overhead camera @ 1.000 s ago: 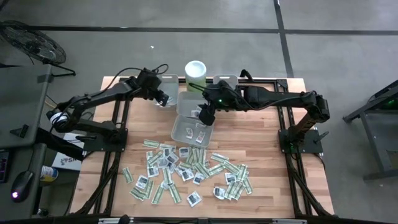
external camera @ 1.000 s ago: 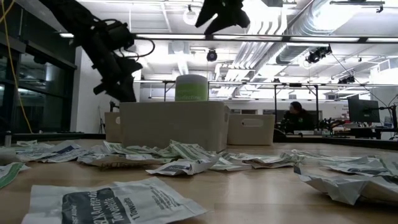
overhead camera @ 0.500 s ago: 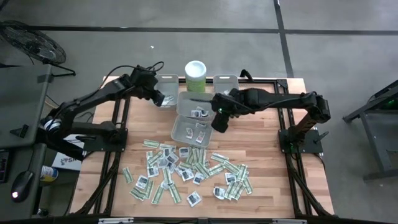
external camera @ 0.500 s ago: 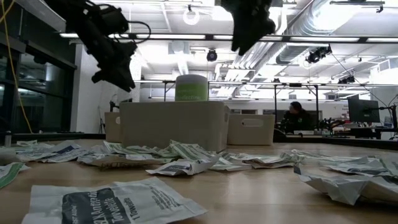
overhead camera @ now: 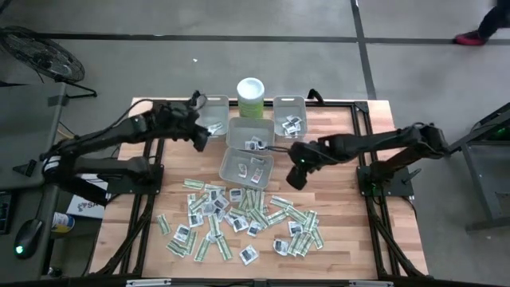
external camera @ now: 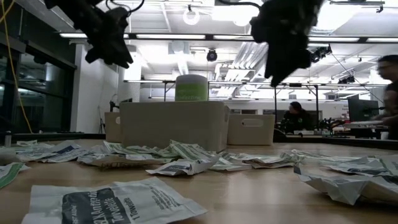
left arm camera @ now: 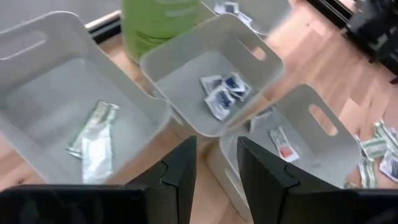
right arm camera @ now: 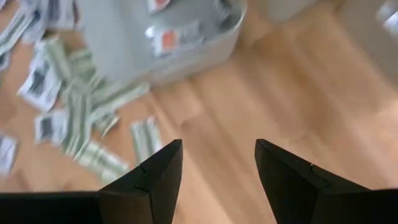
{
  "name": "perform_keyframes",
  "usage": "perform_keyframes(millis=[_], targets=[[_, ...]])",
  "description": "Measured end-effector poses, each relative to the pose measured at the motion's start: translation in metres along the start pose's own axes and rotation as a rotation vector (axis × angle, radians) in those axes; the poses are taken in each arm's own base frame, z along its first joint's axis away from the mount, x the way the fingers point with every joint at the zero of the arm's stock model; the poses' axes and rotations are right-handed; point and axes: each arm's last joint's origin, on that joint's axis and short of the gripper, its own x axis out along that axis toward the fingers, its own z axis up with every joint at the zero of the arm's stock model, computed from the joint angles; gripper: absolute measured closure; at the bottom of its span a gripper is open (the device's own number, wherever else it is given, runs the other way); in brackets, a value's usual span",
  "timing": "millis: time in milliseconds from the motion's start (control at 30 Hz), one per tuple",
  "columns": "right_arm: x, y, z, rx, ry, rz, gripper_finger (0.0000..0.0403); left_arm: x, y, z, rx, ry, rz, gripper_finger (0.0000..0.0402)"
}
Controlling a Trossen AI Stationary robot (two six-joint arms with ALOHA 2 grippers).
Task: Pick & Place First Aid Supplies
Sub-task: Put the bandage pack into the left bin
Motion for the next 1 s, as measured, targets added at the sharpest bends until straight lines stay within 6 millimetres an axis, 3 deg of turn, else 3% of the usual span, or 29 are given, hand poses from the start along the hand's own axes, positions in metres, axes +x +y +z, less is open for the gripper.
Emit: perform_keyframes(millis=[267,567,800,1000], targets=[[0.026,0.009,-0.052,-0.123,0.178,0.205,0.0208,-0.003,-0.035,-0.018,0.053,-0.006,-0.01,0.0286],[0.053,0.02,-0.105,-0.442,0.083,0.277,0.0208,-0.007,-0.052,-0.03,0.055,-0.026,-0.008,0.0286],[0.059,0.031,-0.12,-0.706,-0.011,0.229,0.0208,-0.007,-0.059,-0.035,0.04,-0.013,-0.017,0.0286],[0.077,0.038,-0.121,-0.691,-0.039,0.24,0.0208,-0.002,-0.062,-0.037,0.023,0.005,-0.013,0.0286]])
